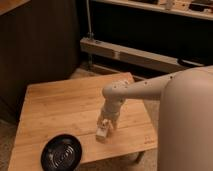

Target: Place the bottle in the ceramic bowl

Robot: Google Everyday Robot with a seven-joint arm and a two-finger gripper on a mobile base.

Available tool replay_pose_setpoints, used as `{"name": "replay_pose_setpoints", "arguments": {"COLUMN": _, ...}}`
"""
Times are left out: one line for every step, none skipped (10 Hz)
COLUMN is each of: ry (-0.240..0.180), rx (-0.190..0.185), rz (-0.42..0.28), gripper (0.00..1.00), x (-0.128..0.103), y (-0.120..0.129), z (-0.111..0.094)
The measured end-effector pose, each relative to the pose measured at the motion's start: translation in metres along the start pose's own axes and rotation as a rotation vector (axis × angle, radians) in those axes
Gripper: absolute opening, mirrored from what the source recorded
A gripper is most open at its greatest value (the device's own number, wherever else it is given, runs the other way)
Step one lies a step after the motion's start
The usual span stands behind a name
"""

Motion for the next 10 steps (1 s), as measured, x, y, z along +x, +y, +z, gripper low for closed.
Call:
{"name": "replay_pose_setpoints", "arguments": {"ry": 0.004, "rx": -0.008, "rz": 0.001, "gripper": 0.65, "x": 0.001, "y": 0.002, "z": 0.0}}
{"name": "replay_pose_setpoints", "arguments": {"ry": 0.006, "rx": -0.013, "rz": 0.001, "gripper": 0.65, "x": 0.001, "y": 0.004, "z": 0.0}}
{"name": "replay_pose_setpoints", "arguments": {"ry": 0.007, "rx": -0.016, "rz": 0.001, "gripper": 0.65, "x": 0.002, "y": 0.005, "z": 0.002}}
{"name": "replay_pose_setpoints", "arguments": {"ry": 0.007, "rx": -0.018, "rz": 0.007, "gripper": 0.65, "x": 0.002, "y": 0.008, "z": 0.005}}
{"name": "replay_pose_setpoints", "arguments": {"ry": 0.007, "rx": -0.02, "rz": 0.012, "gripper": 0.65, "x": 0.001, "y": 0.009, "z": 0.01}}
{"name": "replay_pose_setpoints", "arguments": {"ry": 0.005, "rx": -0.021, "rz": 0.012, "gripper": 0.65, "x": -0.001, "y": 0.012, "z": 0.014}}
{"name": "replay_pose_setpoints", "arguments": {"ry": 0.002, "rx": -0.019, "rz": 0.013, "gripper": 0.65, "x": -0.003, "y": 0.015, "z": 0.018}}
{"name": "replay_pose_setpoints", "arguments": {"ry": 0.0, "rx": -0.014, "rz": 0.014, "gripper": 0.65, "x": -0.005, "y": 0.016, "z": 0.022}}
{"name": "replay_pose_setpoints", "arguments": {"ry": -0.003, "rx": -0.007, "rz": 0.014, "gripper": 0.65, "x": -0.007, "y": 0.017, "z": 0.025}}
{"name": "replay_pose_setpoints", "arguments": {"ry": -0.004, "rx": -0.001, "rz": 0.015, "gripper": 0.65, "x": -0.009, "y": 0.017, "z": 0.027}}
